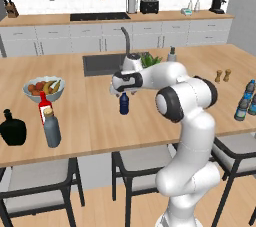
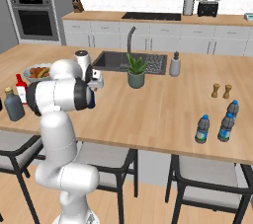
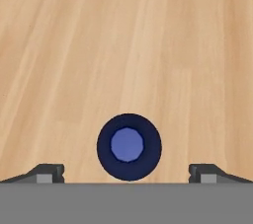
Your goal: Move the plastic bottles in the middle to the plastics group, and the glass bottles in the middle to the glass group.
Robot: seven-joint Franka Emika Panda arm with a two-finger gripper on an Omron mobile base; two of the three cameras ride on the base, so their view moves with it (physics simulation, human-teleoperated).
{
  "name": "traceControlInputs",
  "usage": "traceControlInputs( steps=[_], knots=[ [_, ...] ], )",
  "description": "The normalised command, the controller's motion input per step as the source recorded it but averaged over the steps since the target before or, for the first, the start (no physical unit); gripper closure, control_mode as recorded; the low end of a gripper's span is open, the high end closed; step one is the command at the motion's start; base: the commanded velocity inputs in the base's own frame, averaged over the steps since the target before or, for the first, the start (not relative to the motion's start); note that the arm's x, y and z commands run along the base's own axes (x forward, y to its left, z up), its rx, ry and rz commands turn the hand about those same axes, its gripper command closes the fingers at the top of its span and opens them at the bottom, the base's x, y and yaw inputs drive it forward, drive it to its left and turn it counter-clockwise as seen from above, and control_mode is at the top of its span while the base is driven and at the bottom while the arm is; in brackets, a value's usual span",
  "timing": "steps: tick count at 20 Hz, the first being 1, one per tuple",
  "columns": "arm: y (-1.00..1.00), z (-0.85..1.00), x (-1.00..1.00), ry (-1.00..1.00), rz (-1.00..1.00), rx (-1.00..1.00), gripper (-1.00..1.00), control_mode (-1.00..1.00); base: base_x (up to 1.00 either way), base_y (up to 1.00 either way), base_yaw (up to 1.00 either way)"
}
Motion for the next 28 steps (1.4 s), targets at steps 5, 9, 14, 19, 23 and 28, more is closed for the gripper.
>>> traceControlInputs(
  steps=[5,9,14,19,23,28],
  knots=[
    [0.00,-0.07,0.15,0.00,0.00,0.00,-1.00,-1.00,0.00,0.00,0.00],
    [0.00,-0.11,0.19,0.00,0.00,0.00,-1.00,-1.00,0.00,0.00,0.00],
    [0.01,-0.16,0.13,0.00,0.00,0.00,-1.00,-1.00,0.00,0.00,0.00],
    [0.01,-0.13,0.00,0.00,0.00,0.00,1.00,-1.00,0.00,0.00,0.00],
    [0.00,-0.01,0.00,0.00,0.01,0.00,1.00,-1.00,0.00,0.00,0.00],
    [0.00,0.00,0.00,0.00,0.01,0.00,1.00,-1.00,0.00,0.00,0.00]
  ],
)
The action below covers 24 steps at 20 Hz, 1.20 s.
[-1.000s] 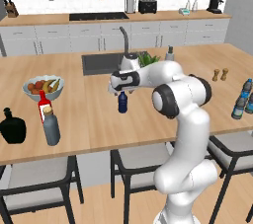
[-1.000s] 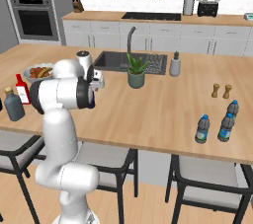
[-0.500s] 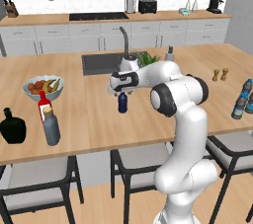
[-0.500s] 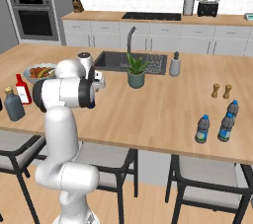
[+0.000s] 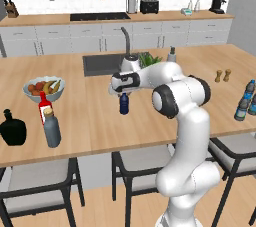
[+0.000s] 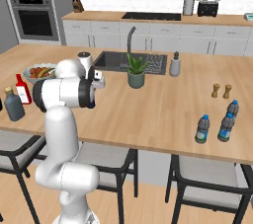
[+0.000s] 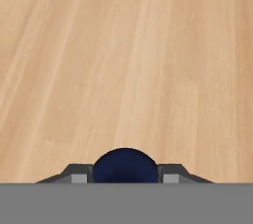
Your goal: Move the plastic bottles in the middle to the plastics group, and the glass bottles in the middle to the glass group.
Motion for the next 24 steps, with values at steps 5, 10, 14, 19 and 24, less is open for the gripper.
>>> traceControlInputs(
  steps=[5,10,14,19,24],
  knots=[
    [-0.11,0.35,-0.18,-0.02,0.00,0.00,1.00,-1.00,0.00,0.00,0.00],
    [-0.50,0.66,-0.25,0.00,-0.06,0.00,1.00,-1.00,0.00,0.00,0.00],
    [-0.82,0.60,-0.37,0.00,-0.16,0.00,1.00,-1.00,0.00,0.00,0.00],
    [-0.97,0.42,-0.44,0.00,-0.22,0.01,1.00,-1.00,0.00,0.00,0.00],
    [-1.00,0.23,-0.47,0.00,-0.27,0.02,1.00,-1.00,0.00,0.00,0.00]
  ],
)
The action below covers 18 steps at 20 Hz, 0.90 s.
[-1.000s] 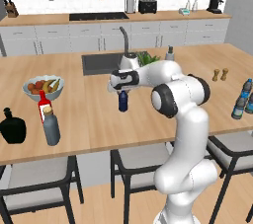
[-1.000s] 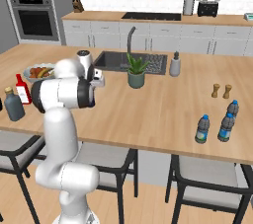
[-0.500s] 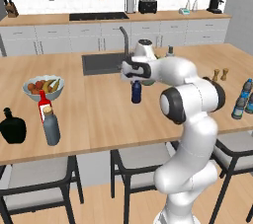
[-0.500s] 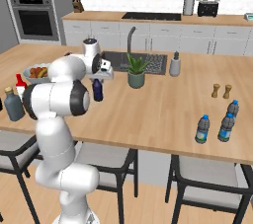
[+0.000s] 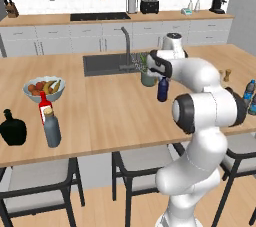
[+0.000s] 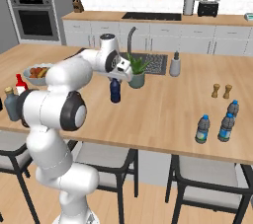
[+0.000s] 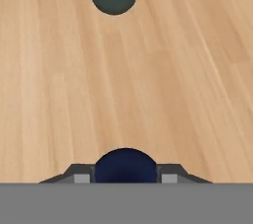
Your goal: Move the plastic bottles in the middle to the plastics group, and the glass bottles in the middle to the glass group.
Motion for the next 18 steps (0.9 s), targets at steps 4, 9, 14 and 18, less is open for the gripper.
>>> traceControlInputs(
  steps=[4,9,14,18],
  knots=[
    [-1.00,0.11,-0.42,0.00,-0.29,0.00,1.00,-1.00,0.00,0.00,0.00],
    [-1.00,0.00,-0.27,0.00,-0.30,0.00,1.00,-1.00,0.00,0.00,0.00],
    [-1.00,0.00,-0.09,0.00,-0.33,0.00,1.00,-1.00,0.00,0.00,0.00],
    [-1.00,0.00,-0.05,0.00,-0.33,0.00,1.00,-1.00,0.00,0.00,0.00]
  ],
)
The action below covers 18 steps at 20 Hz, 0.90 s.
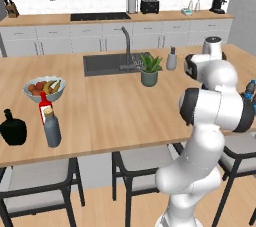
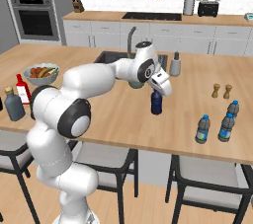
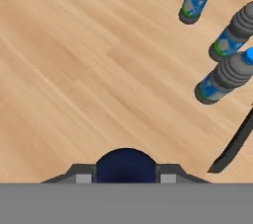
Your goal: Move the plastic bottles in the middle to the plastics group, and the glass bottles in the middle to the glass group.
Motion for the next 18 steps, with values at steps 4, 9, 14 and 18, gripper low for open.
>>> traceControlInputs(
  steps=[4,9,14,18],
  knots=[
    [-0.91,0.00,0.00,0.00,-0.25,0.00,1.00,-1.00,0.00,0.00,0.00],
    [-0.68,0.00,0.00,0.00,-0.16,0.01,1.00,-1.00,0.00,0.00,0.00],
    [-0.53,-0.08,0.00,0.02,-0.10,0.03,1.00,-1.00,0.00,0.00,0.00],
    [-0.48,-0.06,0.00,0.06,-0.08,0.04,1.00,-1.00,0.00,0.00,0.00]
  ],
)
